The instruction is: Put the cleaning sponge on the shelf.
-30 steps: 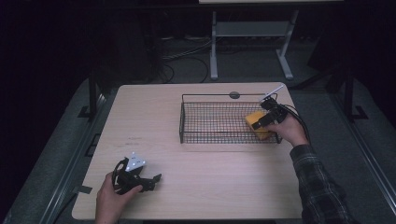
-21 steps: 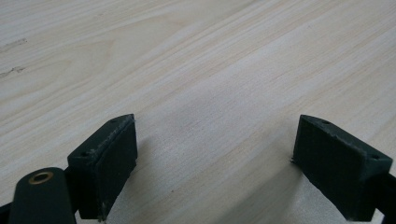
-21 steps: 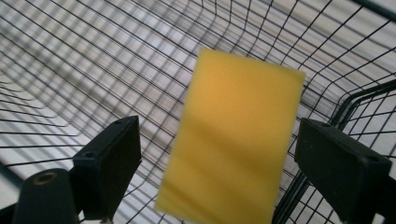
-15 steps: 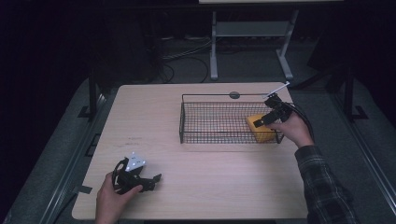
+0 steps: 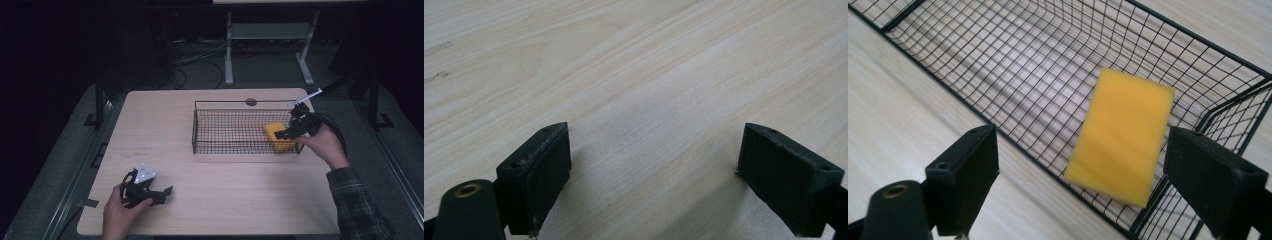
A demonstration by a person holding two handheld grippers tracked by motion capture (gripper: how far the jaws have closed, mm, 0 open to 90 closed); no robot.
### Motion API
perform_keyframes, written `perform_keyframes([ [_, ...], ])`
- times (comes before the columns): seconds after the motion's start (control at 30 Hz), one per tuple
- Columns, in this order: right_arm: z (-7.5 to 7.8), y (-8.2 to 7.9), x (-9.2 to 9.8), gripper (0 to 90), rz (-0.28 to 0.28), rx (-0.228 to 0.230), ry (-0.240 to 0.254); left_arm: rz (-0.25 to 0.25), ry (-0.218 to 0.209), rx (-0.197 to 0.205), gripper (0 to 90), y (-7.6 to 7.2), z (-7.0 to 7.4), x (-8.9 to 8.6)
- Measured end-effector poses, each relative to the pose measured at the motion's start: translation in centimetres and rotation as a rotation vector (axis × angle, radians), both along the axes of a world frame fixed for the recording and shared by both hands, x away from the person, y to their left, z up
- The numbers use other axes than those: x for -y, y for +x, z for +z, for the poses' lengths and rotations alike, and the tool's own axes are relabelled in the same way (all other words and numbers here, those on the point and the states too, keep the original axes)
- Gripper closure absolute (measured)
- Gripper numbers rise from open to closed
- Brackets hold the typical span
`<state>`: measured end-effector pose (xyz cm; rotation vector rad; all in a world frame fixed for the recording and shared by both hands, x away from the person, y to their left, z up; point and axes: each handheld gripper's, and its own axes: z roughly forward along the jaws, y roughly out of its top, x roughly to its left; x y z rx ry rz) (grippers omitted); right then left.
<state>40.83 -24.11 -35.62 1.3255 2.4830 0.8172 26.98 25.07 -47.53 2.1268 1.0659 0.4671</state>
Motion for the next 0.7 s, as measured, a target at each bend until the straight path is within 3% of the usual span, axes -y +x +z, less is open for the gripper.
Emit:
perform_keyframes([
  [0.43,0.6,-4.8,0.9,13.9,0.026,0.057,0.024,0.0,0.001,0.001,12.8,0.0,0.0,0.0],
  [0.7,-0.3,-7.8,1.2,13.3,0.047,0.081,0.041,-0.001,0.001,0.002,12.8,0.0,0.0,0.0],
])
